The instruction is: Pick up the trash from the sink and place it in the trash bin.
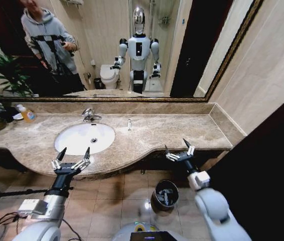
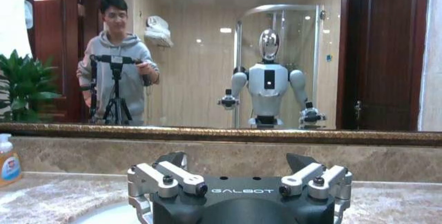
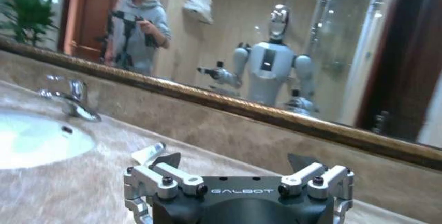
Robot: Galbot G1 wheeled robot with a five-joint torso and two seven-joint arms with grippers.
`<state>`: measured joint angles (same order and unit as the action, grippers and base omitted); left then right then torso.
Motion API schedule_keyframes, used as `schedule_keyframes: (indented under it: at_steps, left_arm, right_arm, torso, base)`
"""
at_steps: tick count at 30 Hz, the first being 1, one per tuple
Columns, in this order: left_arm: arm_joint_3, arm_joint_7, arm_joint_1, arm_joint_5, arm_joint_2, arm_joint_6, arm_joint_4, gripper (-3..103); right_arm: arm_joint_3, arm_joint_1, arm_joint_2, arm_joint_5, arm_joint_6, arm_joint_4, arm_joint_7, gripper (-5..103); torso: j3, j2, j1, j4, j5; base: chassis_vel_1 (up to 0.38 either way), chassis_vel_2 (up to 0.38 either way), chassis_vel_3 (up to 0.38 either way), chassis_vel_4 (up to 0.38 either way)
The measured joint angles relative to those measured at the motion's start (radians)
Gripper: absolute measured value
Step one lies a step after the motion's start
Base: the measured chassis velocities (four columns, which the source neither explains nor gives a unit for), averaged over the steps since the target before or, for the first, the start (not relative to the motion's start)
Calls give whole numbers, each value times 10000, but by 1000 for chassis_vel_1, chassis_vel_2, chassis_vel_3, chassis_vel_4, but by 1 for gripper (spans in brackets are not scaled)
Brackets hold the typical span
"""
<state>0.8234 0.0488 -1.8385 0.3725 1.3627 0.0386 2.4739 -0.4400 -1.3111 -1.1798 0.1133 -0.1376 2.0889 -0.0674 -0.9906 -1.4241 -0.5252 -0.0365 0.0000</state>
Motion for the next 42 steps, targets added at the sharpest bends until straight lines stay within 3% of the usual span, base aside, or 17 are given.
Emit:
schedule_keyframes:
  at_steps: [5,8,9,13,15,18,24,31,35,42]
  left_arm:
    - [-1,6,0,0,2,0,0,100]
    - [0,2,0,0,1,0,0,100]
    - [0,2,0,0,1,0,0,100]
    - [0,3,0,0,1,0,0,100]
    - [-1,-1,0,0,1,0,0,100]
    - [0,0,0,0,2,1,0,100]
    - [0,0,0,0,1,0,-1,100]
    - [-1,2,0,0,1,0,0,100]
    - [-1,0,0,0,1,1,0,100]
    - [0,1,0,0,1,0,0,100]
  right_arm:
    - [1452,1991,174,295,-212,-1076,247,100]
    - [3056,3464,-282,741,-565,-2183,626,100]
    - [3056,3464,-282,741,-565,-2183,626,100]
    - [4301,4810,-1584,1023,-745,-3811,1040,100]
    - [4417,4968,-1729,1044,-746,-4010,1083,100]
    - [5056,5975,-2525,1469,-1023,-5043,1455,100]
    - [5417,6881,-3393,1850,-1023,-6416,1808,100]
    - [5360,7700,-4154,817,-33,-8712,2363,100]
    - [5039,7909,-4277,185,387,-9583,2284,100]
    - [4296,7787,-4168,183,361,-9959,2173,100]
  torso:
    - [0,1,0,-6,1]
    - [-1,1,-1,-4,0]
    - [-1,1,-1,-4,0]
    - [0,1,0,-4,-2]
    - [0,1,0,-4,-3]
    - [0,1,-1,-4,-6]
    - [1,1,1,-4,-7]
    - [1,0,1,-3,-1]
    - [1,1,0,-3,-3]
    - [2,-1,2,-3,1]
  base:
    - [0,0,0,0]
    - [0,0,0,0]
    - [0,0,0,0]
    - [0,0,0,0]
    - [0,0,0,0]
    - [0,0,0,0]
    - [0,0,0,0]
    - [0,0,0,0]
    - [0,0,0,0]
    - [0,0,0,0]
